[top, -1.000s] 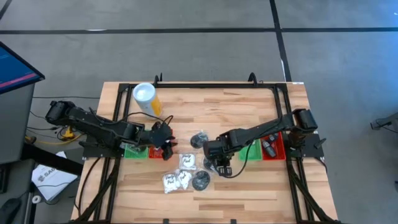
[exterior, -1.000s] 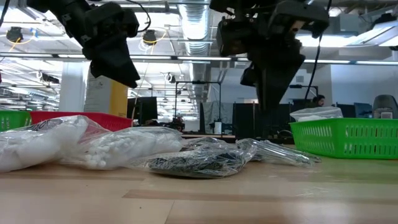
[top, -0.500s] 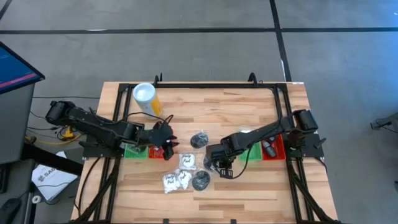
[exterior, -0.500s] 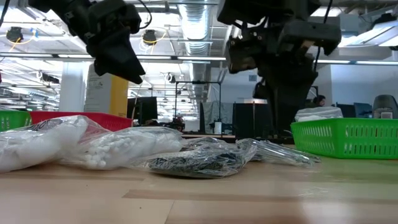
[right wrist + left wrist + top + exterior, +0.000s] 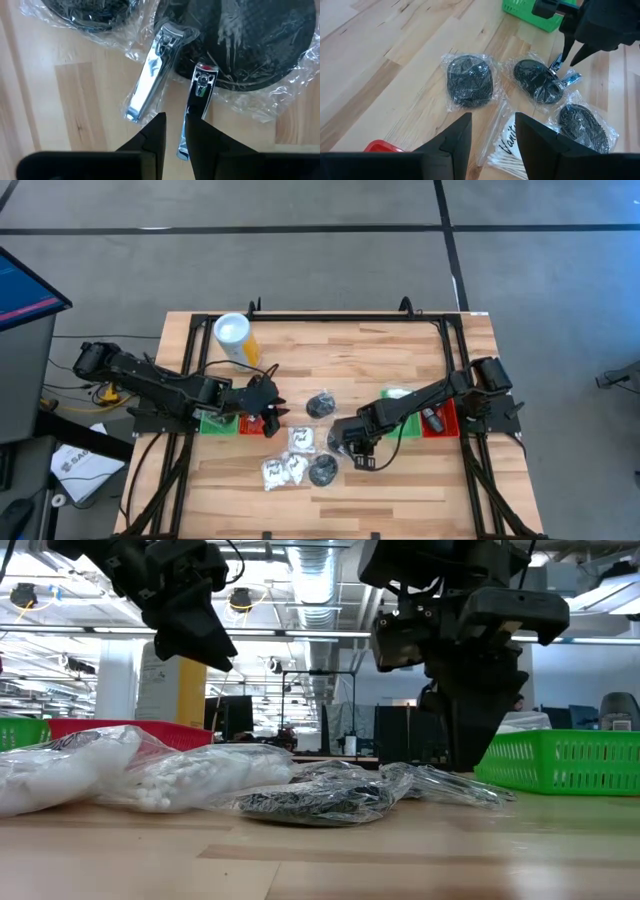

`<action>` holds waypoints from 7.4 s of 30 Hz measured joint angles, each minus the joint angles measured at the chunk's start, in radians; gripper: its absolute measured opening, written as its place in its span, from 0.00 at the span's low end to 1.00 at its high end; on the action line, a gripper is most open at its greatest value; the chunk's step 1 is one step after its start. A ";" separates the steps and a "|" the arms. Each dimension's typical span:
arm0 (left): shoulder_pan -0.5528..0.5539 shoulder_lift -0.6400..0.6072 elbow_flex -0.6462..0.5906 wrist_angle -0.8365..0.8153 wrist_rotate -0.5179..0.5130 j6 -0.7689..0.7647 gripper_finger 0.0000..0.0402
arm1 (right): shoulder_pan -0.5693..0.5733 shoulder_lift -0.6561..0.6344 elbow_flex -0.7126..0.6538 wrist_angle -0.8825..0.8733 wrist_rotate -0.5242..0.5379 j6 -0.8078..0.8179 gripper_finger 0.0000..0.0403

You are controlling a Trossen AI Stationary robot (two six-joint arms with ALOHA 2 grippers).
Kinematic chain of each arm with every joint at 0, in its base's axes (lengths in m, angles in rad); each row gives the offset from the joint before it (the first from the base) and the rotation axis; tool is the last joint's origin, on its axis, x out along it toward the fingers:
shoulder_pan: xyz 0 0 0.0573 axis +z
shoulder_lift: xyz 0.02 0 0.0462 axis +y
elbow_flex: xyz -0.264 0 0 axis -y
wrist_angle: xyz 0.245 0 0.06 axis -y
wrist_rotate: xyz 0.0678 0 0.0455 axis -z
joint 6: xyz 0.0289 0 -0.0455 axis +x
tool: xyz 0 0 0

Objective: Pick & Place Travel size toiletries
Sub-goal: Put the silver nail cutter into the left red bin, then put the black hair brush into the left green bin

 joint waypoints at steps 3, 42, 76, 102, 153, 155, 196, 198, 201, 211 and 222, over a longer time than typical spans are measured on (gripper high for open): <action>0.000 0.000 0.000 0.004 0.000 0.000 0.35 | -0.001 0.000 0.000 0.003 0.005 0.000 0.16; 0.000 0.000 0.000 0.027 0.000 0.027 0.35 | 0.040 0.052 -0.004 -0.021 0.174 0.051 0.11; 0.000 0.000 0.000 0.478 -0.015 0.467 0.35 | -0.094 -0.286 0.000 0.492 0.418 -0.439 0.11; 0.009 0.000 0.000 0.676 0.063 0.628 0.35 | -0.127 -0.285 0.001 0.686 0.333 -0.528 0.11; 0.014 0.036 -0.001 0.602 0.026 0.621 0.11 | -0.159 -0.285 0.003 0.558 0.344 -0.509 0.23; 0.012 0.003 0.000 0.530 0.026 0.585 0.11 | -0.169 -0.285 0.003 0.517 0.347 -0.485 0.23; 0.048 -0.110 -0.114 -0.269 -0.051 -0.247 0.14 | -0.141 -0.148 0.001 0.354 0.339 -0.359 0.23; 0.048 -0.110 -0.123 -0.263 -0.034 -0.249 0.14 | -0.140 -0.148 0.001 0.352 0.339 -0.359 0.23; 0.048 -0.110 -0.139 -0.263 -0.025 -0.277 0.15 | -0.140 -0.148 0.001 0.353 0.339 -0.359 0.23; 0.048 -0.110 -0.155 -0.256 -0.011 -0.293 0.23 | -0.140 -0.148 0.001 0.345 0.339 -0.324 0.23; 0.048 -0.110 -0.155 -0.206 -0.045 -0.227 0.40 | -0.138 -0.148 0.001 0.261 0.337 -0.333 0.23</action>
